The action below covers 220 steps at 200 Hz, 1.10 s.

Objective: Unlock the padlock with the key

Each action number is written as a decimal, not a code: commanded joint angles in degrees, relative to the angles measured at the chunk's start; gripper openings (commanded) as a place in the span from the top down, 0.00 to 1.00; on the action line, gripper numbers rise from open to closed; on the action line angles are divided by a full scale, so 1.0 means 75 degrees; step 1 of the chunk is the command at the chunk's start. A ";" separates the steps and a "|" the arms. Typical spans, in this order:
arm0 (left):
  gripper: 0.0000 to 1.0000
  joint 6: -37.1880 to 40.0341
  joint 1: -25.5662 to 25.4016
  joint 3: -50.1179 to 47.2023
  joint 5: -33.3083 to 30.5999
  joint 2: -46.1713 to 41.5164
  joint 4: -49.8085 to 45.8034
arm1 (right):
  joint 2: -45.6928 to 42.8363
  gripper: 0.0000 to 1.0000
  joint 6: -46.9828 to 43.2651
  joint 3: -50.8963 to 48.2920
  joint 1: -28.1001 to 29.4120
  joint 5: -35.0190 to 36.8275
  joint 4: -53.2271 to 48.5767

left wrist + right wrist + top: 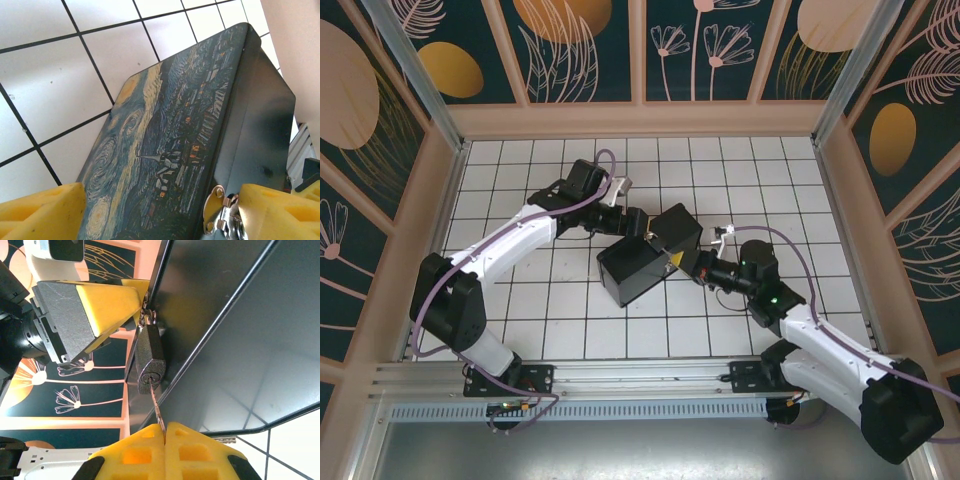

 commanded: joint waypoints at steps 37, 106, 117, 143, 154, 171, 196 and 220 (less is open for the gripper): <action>0.22 -0.0007 -0.0171 -0.0179 0.0236 -0.0288 0.0159 | 0.0132 1.00 0.0376 -0.0055 0.0038 -0.0077 0.0602; 0.23 -0.0006 -0.0194 -0.0326 0.0323 -0.0401 0.0183 | 0.0470 1.00 0.0612 0.0230 0.0033 -0.0147 0.0467; 0.23 -0.0042 -0.0208 -0.0372 0.0329 -0.0414 0.0220 | 0.0544 1.00 0.0758 0.0234 0.0049 -0.0164 0.0597; 0.24 -0.0066 -0.0226 -0.0470 0.0362 -0.0448 0.0270 | 0.0561 1.00 0.0998 0.0244 0.0050 -0.0006 0.0719; 0.24 -0.0066 -0.0226 -0.0501 0.0378 -0.0449 0.0288 | 0.0555 1.00 0.1045 0.0251 0.0050 0.0019 0.0723; 0.24 -0.0058 -0.0226 -0.0525 0.0383 -0.0449 0.0303 | 0.0561 1.00 0.1178 0.0244 0.0050 -0.0041 0.0781; 0.25 -0.0044 -0.0238 -0.0536 0.0434 -0.0449 0.0314 | 0.0580 1.00 0.1393 0.0366 0.0054 -0.0161 0.0807; 0.25 -0.0007 -0.0243 -0.0577 0.0467 -0.0471 0.0369 | 0.0725 1.00 0.0994 0.0762 0.0020 -0.0226 0.0220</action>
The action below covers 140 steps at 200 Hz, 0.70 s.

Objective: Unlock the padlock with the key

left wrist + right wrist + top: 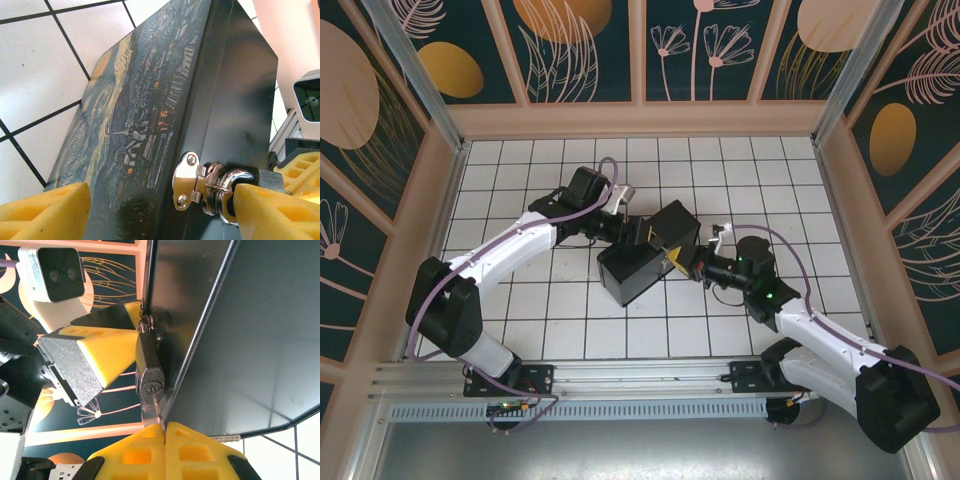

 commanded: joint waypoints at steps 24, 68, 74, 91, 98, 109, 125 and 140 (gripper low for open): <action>0.25 0.0005 -0.0051 -0.0183 0.0235 -0.0207 0.0214 | 0.0368 1.00 -0.0245 0.0647 -0.0040 -0.0307 -0.0114; 0.26 0.0025 -0.0047 -0.0278 0.0371 -0.0231 0.0292 | 0.0775 1.00 -0.0432 0.0899 -0.0037 -0.0432 -0.0245; 0.26 0.0028 -0.0043 -0.0272 0.0396 -0.0231 0.0292 | 0.0806 1.00 -0.0409 0.0923 -0.0043 -0.0405 -0.0220; 0.27 0.0034 -0.0049 -0.0266 0.0491 -0.0232 0.0315 | 0.0910 1.00 -0.0434 0.1067 -0.0040 -0.0333 -0.0249; 0.27 0.0028 -0.0056 -0.0277 0.0525 -0.0242 0.0327 | 0.0979 1.00 -0.0466 0.1130 -0.0043 -0.0322 -0.0284; 0.27 0.0028 -0.0066 -0.0278 0.0552 -0.0229 0.0339 | 0.1073 1.00 -0.0495 0.1182 -0.0040 -0.0316 -0.0290; 0.25 -0.0037 -0.0071 -0.0247 0.0519 -0.0248 0.0329 | 0.1183 1.00 -0.0508 0.1194 -0.0042 -0.0309 -0.0275; 0.21 -0.0107 -0.0058 -0.0101 0.0341 -0.0315 0.0246 | 0.1219 1.00 -0.0651 0.1226 -0.0043 -0.0309 -0.0426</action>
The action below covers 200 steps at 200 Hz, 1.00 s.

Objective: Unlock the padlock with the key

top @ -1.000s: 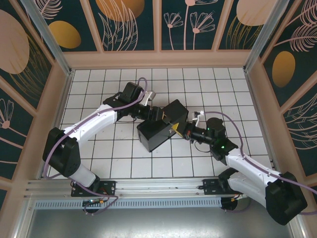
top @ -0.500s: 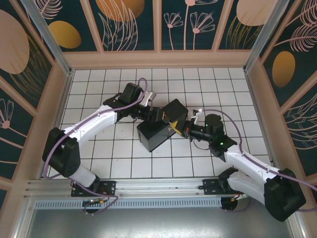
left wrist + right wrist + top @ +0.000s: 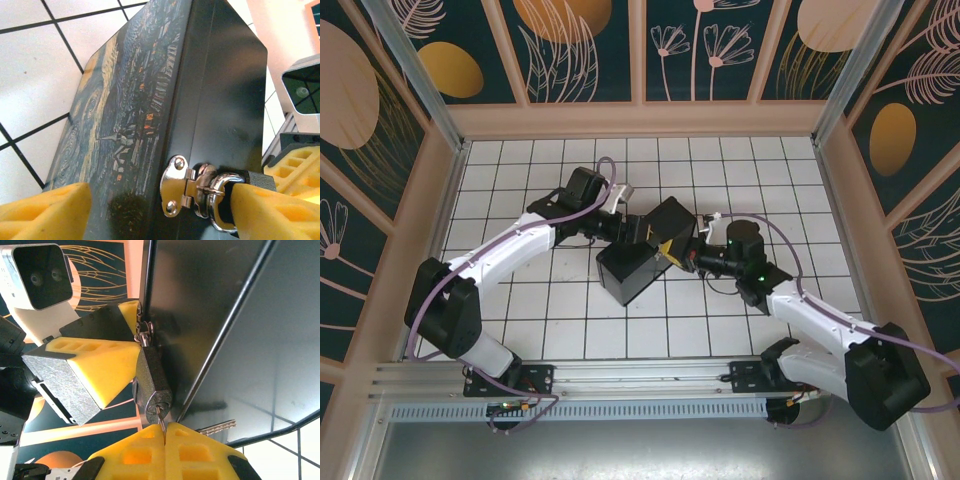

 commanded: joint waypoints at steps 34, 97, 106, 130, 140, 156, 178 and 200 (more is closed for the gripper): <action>0.17 0.0000 -0.0080 0.0722 -0.0013 -0.0247 -0.0520 | 0.0068 0.88 -0.0691 0.0376 -0.0293 0.0099 -0.0732; 0.17 0.0311 0.0404 0.0925 -0.0455 -0.0150 -0.0884 | -0.0468 0.64 -0.1117 0.0300 -0.0745 0.0020 -0.1515; 0.17 0.0325 0.0452 0.0945 -0.0474 -0.0139 -0.0904 | -0.0553 0.62 -0.1218 0.0328 -0.0808 -0.0003 -0.1718; 0.17 0.0443 0.0597 0.0972 -0.0571 -0.0127 -0.0964 | -0.0976 0.59 -0.2122 0.0625 -0.0928 0.0206 -0.2576; 0.17 0.0539 0.0668 0.0992 -0.0602 -0.0094 -0.0983 | -0.1184 0.59 -0.3003 0.0845 -0.0914 0.0498 -0.2962; 0.18 0.0688 0.0723 0.1081 -0.0592 0.0021 -0.1065 | -0.1510 0.59 -0.4652 0.1193 -0.0632 0.1342 -0.3398; 0.19 0.0880 0.0754 0.1299 -0.0595 0.0242 -0.1268 | -0.1735 0.61 -0.6827 0.1460 -0.0154 0.2645 -0.3431; 0.19 0.1034 0.0845 0.1521 -0.0636 0.0330 -0.1477 | -0.1876 0.63 -0.8578 0.1041 0.0155 0.2891 -0.2393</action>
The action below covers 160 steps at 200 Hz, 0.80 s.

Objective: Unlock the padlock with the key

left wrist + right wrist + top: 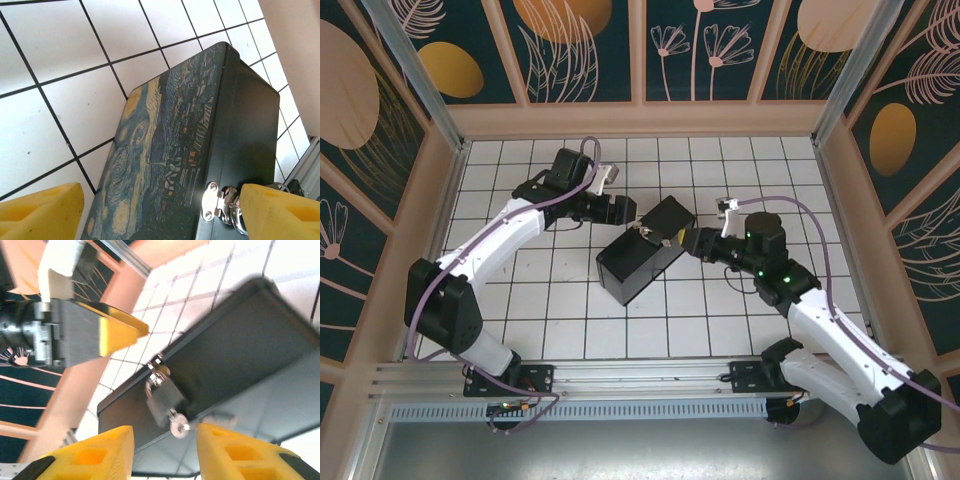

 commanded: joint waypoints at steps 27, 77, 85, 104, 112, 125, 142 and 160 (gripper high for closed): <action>0.18 0.0362 0.0193 0.0379 -0.0158 0.0085 -0.0327 | -0.0410 0.60 -0.4895 -0.1084 0.0713 0.1314 0.1853; 0.19 0.0181 0.0193 -0.0001 0.0203 0.0048 0.0144 | -0.0502 0.62 -0.6574 -0.2308 0.0815 0.1035 0.3992; 0.19 0.0175 0.0193 0.0014 0.0238 0.0077 0.0179 | -0.0466 0.63 -0.6608 -0.2424 0.0838 0.0998 0.4397; 0.19 0.0142 0.0189 0.0017 0.0281 0.0106 0.0270 | -0.0327 0.63 -0.6937 -0.2463 0.1130 0.1131 0.4711; 0.19 0.0122 0.0192 -0.0005 0.0324 0.0098 0.0313 | -0.0228 0.63 -0.7235 -0.2427 0.1351 0.1362 0.4663; 0.19 0.0102 0.0196 -0.0018 0.0382 0.0083 0.0372 | -0.0054 0.61 -0.7649 -0.2393 0.1690 0.1822 0.4633; 0.19 0.0135 0.0194 -0.0006 0.0401 0.0101 0.0359 | 0.0201 0.59 -0.8058 -0.2362 0.1923 0.2240 0.4645; 0.19 0.0166 0.0193 0.0005 0.0400 0.0077 0.0312 | 0.0314 0.58 -0.8336 -0.2392 0.1921 0.2453 0.4728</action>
